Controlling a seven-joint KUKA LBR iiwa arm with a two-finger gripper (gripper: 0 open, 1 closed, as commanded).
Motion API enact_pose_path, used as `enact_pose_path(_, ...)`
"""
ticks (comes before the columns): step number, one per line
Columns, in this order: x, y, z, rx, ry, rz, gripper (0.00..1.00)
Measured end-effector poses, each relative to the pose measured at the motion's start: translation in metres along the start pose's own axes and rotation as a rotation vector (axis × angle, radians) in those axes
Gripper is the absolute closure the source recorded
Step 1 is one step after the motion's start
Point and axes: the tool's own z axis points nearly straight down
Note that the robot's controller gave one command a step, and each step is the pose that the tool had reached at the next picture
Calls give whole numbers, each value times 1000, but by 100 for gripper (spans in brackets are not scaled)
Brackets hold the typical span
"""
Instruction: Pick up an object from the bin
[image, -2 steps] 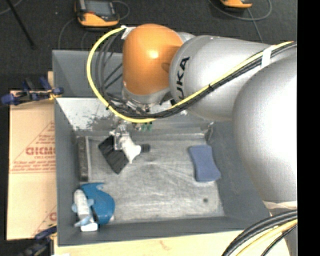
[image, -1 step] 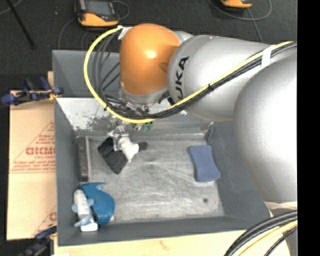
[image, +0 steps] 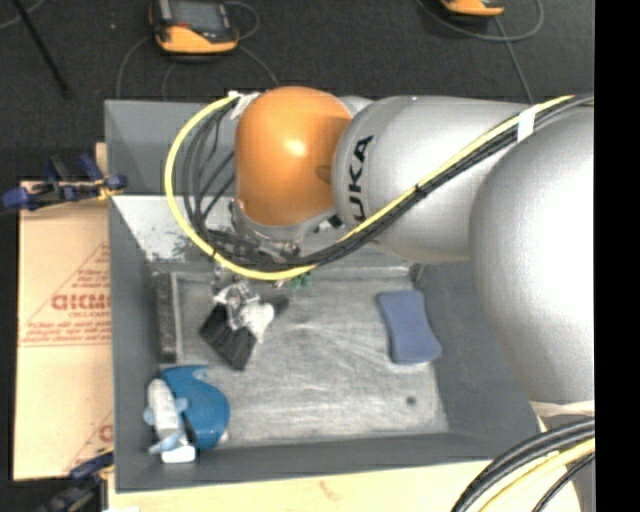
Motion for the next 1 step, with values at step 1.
enact_pose_path(1,-16,25,15,-2,8,16,100)
